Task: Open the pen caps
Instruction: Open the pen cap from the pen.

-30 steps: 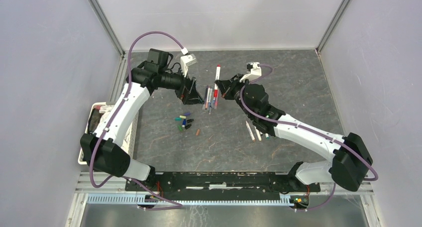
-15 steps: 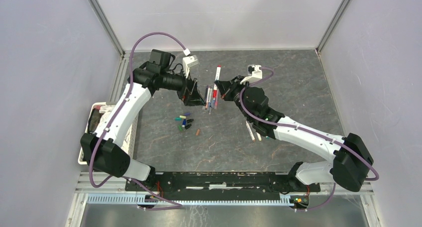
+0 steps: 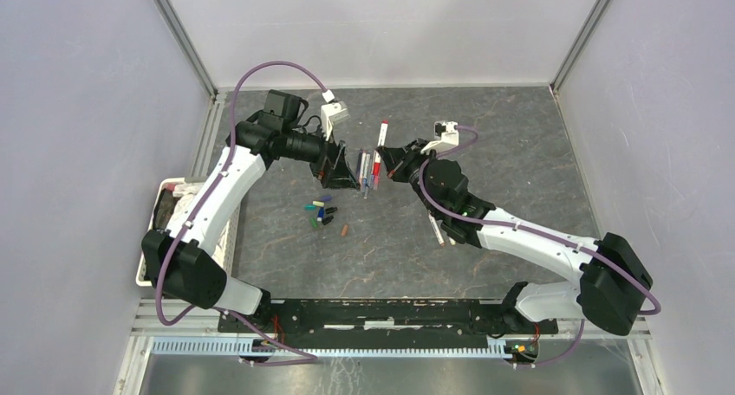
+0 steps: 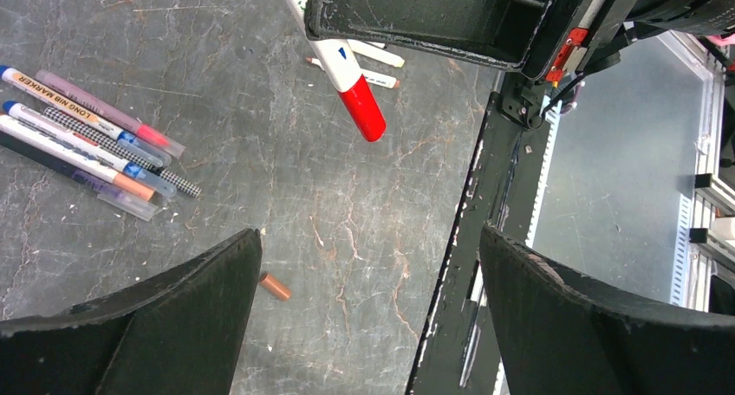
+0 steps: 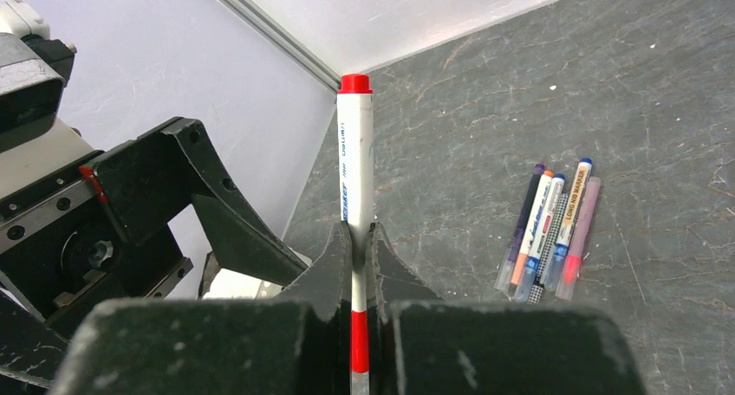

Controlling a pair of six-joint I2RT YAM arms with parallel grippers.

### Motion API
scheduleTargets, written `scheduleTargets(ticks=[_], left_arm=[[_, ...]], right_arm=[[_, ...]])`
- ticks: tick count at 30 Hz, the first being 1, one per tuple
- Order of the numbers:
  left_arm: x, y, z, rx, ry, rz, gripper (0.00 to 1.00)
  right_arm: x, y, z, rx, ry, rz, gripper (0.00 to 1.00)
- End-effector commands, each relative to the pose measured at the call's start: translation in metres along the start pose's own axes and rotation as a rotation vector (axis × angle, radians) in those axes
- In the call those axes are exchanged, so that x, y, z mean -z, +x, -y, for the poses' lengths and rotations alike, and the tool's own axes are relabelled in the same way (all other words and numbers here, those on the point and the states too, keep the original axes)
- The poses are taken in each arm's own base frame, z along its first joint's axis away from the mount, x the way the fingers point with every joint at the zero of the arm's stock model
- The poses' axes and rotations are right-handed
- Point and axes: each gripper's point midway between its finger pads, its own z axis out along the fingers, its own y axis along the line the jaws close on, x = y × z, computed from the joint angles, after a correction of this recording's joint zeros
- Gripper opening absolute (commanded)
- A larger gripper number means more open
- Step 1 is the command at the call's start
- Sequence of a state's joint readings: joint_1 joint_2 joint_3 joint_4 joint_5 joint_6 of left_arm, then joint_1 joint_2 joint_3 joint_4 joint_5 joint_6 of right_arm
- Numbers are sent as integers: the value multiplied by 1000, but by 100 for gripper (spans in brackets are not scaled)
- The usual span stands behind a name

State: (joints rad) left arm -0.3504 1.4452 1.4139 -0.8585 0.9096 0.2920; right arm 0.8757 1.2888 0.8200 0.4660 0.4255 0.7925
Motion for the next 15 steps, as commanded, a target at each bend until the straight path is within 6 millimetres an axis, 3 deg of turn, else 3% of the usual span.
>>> scheduleTargets(ticks=[1, 15], left_arm=[[1, -2, 4, -34, -2, 3, 100], [1, -1, 7, -40, 9, 1, 97]], right_arm=[[4, -19, -14, -61, -38, 67, 0], [8, -21, -10, -69, -37, 78, 0]])
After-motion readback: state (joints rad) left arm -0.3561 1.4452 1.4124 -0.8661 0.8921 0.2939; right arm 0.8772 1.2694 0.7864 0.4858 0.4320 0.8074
